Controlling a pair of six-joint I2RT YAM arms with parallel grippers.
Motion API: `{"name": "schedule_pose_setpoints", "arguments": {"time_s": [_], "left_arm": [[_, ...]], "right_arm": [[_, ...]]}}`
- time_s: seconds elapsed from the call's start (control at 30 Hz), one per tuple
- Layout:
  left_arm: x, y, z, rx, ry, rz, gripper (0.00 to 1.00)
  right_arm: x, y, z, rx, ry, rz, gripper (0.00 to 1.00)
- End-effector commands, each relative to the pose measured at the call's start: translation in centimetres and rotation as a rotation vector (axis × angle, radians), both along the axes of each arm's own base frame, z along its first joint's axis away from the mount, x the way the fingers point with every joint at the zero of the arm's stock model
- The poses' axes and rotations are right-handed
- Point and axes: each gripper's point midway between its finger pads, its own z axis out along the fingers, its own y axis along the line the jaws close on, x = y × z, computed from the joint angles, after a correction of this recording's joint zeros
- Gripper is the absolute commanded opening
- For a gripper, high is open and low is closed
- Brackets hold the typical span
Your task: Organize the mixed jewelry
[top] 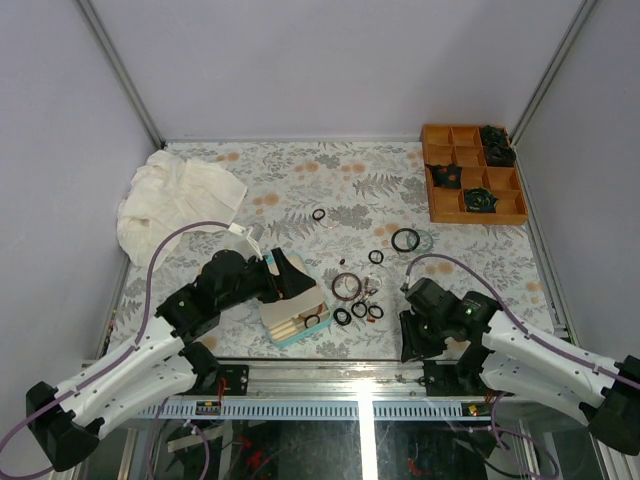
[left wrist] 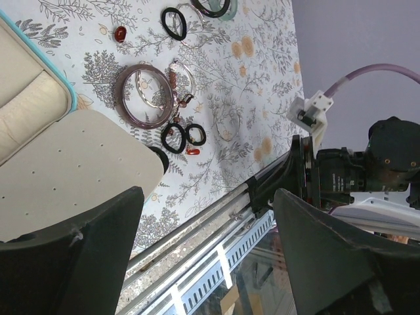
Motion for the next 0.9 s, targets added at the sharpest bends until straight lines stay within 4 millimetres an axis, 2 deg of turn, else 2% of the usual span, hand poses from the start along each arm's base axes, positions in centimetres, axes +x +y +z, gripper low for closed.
{"name": "schedule_pose_setpoints", "arguments": {"time_s": [0.0, 0.17, 0.5, 0.87], "left_arm": [[0.2, 0.2, 0.1, -0.012, -0.032, 0.004, 0.8], [0.2, 0.2, 0.0, -0.007, -0.03, 0.002, 0.8], [0.4, 0.1, 0.2, -0.002, -0.031, 0.003, 0.8], [0.5, -0.1, 0.5, -0.007, -0.029, 0.0, 0.8]], "right_arm": [[-2.1, 1.7, 1.2, 0.059, 0.061, 0.108, 0.36], [-3.5, 3.2, 0.6, 0.081, 0.084, 0.187, 0.36], [-3.0, 1.9, -1.0, -0.045, 0.052, 0.205, 0.34], [-3.7, 1.8, -2.3, -0.058, 0.075, 0.218, 0.32]]}}
